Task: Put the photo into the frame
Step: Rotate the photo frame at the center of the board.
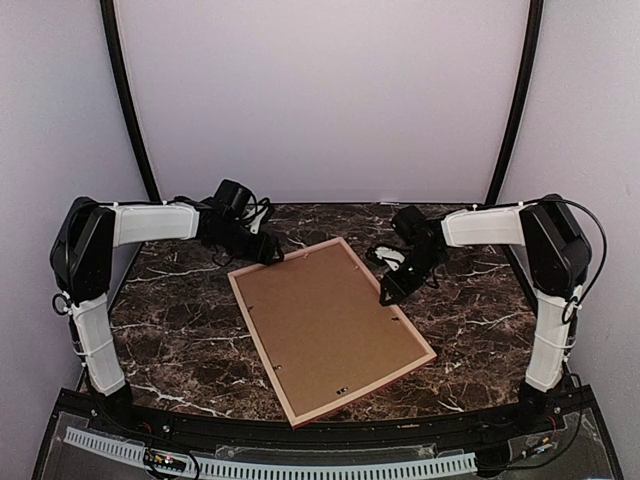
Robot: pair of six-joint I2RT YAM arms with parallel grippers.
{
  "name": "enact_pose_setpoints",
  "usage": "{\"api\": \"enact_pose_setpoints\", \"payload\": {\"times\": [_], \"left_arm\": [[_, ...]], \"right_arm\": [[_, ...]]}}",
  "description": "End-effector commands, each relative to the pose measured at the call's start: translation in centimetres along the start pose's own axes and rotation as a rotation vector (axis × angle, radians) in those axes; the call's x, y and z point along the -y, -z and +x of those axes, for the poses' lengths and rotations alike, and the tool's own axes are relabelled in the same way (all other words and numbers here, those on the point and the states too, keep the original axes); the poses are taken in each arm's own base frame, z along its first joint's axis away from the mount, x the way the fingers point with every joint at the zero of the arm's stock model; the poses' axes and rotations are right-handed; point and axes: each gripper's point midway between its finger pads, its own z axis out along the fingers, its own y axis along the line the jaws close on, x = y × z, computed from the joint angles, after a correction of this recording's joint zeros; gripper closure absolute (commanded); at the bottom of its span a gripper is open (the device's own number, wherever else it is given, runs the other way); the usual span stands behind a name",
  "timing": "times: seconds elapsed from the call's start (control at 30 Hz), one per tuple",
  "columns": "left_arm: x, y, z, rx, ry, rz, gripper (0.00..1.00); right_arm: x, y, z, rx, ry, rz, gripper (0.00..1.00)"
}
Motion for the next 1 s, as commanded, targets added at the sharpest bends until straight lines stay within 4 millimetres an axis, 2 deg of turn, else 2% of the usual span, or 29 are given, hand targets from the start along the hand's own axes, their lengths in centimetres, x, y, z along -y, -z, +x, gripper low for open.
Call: {"api": "enact_pose_setpoints", "payload": {"times": [0.0, 0.03, 0.07, 0.27, 0.53, 0.83, 0.97], "left_arm": [[-1.4, -1.3, 0.1, -0.058, -0.117, -0.040, 0.27], [-1.6, -1.5, -0.5, -0.052, -0.129, -0.049, 0.27], [-2.1, -2.2, 0.0, -0.074, -0.147, -0.057, 0.27], [-4.1, -4.5, -1.1, -0.099, -0.205, -0.111, 0.28], [-5.2, -6.8, -1.3, -0.115, -0.216, -0.111, 0.33], [-5.8, -8.0, -0.5, -0.139, -0.192, -0.100, 0.59], [-6.6, -7.8, -0.1, -0.153, -0.150, -0.110, 0.70]], "right_arm": [[0.0, 0.9, -1.0, 0.019, 0.027, 0.020, 0.54], [0.1, 1.1, -1.2, 0.029, 0.023, 0.026, 0.53], [0.1, 1.4, -1.4, 0.039, 0.019, 0.030, 0.52], [-0.1, 1.6, -1.0, 0.050, -0.010, 0.025, 0.51], [-0.2, 1.3, 0.3, 0.030, -0.040, 0.020, 0.51], [-0.4, 2.1, -0.1, 0.066, -0.071, 0.022, 0.49], [0.6, 2.7, -0.5, 0.082, -0.118, 0.056, 0.48]]}}
